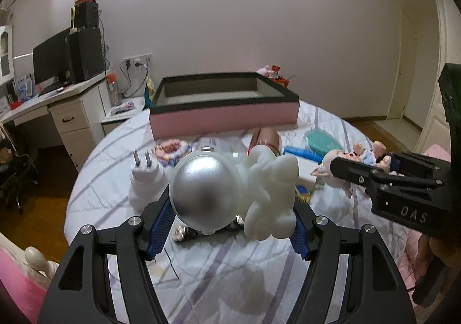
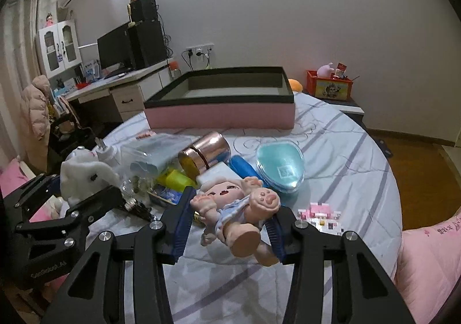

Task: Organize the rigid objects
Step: 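Carry both held toys into the pink box and open both tools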

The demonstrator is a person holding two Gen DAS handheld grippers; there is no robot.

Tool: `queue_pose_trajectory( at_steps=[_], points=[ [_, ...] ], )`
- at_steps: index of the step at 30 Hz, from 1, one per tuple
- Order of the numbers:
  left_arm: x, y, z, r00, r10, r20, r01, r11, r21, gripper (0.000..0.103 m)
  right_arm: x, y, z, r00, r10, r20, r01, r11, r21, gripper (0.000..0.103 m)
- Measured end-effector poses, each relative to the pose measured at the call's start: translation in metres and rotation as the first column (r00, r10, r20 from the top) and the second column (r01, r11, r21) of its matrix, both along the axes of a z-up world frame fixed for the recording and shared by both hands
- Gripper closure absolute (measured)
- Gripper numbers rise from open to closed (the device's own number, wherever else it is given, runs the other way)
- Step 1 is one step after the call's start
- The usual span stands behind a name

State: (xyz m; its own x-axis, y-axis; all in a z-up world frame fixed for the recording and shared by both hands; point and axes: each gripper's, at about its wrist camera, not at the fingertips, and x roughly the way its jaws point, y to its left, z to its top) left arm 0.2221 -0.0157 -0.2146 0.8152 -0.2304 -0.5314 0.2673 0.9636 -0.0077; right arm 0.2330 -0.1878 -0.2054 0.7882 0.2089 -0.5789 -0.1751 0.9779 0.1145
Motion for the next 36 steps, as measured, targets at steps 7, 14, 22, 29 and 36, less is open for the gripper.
queue_pose_trajectory(
  at_steps=[7, 14, 22, 29, 36],
  points=[
    [0.026, -0.006, 0.029, 0.999, -0.029, 0.03, 0.029, 0.999, -0.025, 0.034, 0.021, 0.007, 0.034, 0.998, 0.027, 0.062, -0.025, 0.999, -0.03, 0.056],
    [0.094, -0.011, 0.068, 0.999, -0.021, 0.049, 0.022, 0.999, -0.023, 0.034, 0.076, 0.012, 0.063, 0.995, 0.051, 0.087, -0.047, 0.998, -0.048, 0.056],
    [0.206, -0.008, 0.071, 0.999, -0.002, -0.05, 0.002, 1.0, 0.008, 0.034, 0.181, 0.013, 0.064, 0.999, 0.038, 0.004, -0.038, 0.999, -0.037, 0.056],
    [0.279, -0.005, 0.032, 0.977, 0.047, -0.21, -0.031, 0.997, 0.075, 0.034, 0.25, 0.022, 0.026, 0.99, 0.03, -0.135, -0.033, 0.999, -0.025, 0.056],
    [0.303, -0.008, 0.005, 0.952, 0.08, -0.297, -0.043, 0.991, 0.129, 0.033, 0.272, 0.021, -0.005, 0.977, 0.011, -0.211, -0.013, 1.0, -0.006, 0.055]
  ],
)
